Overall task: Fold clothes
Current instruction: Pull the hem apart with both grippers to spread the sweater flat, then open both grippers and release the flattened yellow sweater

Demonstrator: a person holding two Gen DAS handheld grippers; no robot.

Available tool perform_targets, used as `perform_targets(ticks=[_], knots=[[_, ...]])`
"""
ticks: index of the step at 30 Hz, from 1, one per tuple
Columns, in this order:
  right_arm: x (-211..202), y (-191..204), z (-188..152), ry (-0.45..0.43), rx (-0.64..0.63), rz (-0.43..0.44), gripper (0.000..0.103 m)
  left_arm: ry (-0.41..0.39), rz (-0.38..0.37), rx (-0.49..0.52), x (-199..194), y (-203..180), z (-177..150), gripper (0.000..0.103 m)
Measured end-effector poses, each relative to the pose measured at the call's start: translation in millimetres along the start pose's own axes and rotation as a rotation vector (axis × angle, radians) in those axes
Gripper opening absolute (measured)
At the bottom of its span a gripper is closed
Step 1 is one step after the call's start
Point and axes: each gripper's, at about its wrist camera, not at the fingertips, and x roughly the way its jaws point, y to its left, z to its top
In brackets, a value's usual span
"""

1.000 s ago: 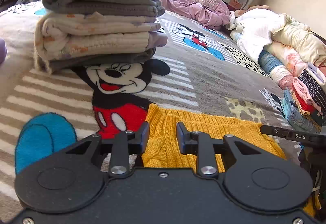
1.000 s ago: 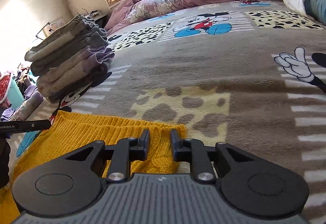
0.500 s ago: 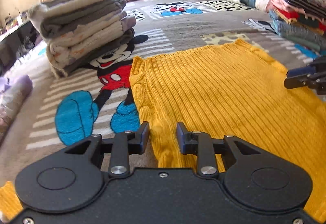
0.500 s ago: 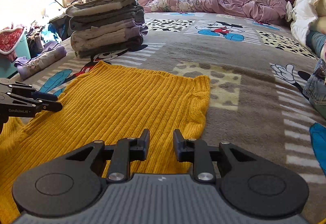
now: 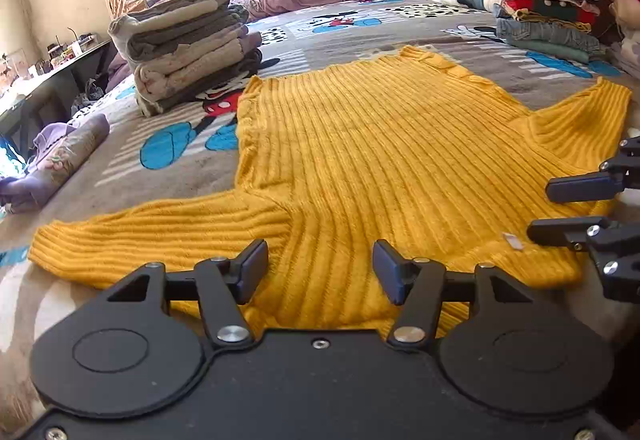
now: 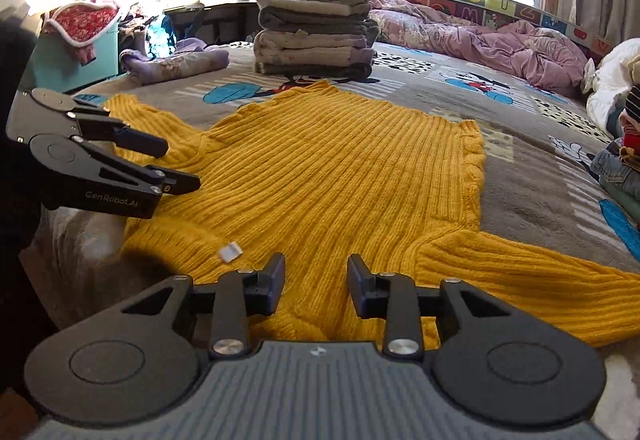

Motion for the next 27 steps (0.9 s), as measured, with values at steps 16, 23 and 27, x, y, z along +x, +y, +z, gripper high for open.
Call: perform_targets(ticks=[16,23,27], knots=[[-30.0,27.9,-29.5,0.008,-0.090,-0.062,0.039,-0.155,-0.113,-0.110,-36.1,-21.2,-14.6,0.051],[-49.9,-1.7,-39.1,-0.033,0.162,-0.011,0.040,-0.042,-0.118,0.032,-17.4,-41.3,-25.9,0.055],[-57.9,-48.8,-47.7,-0.104,0.447,-0.026,0.040,-0.066,-0.115,0.005,-24.6,-38.6,-23.4,0.055]])
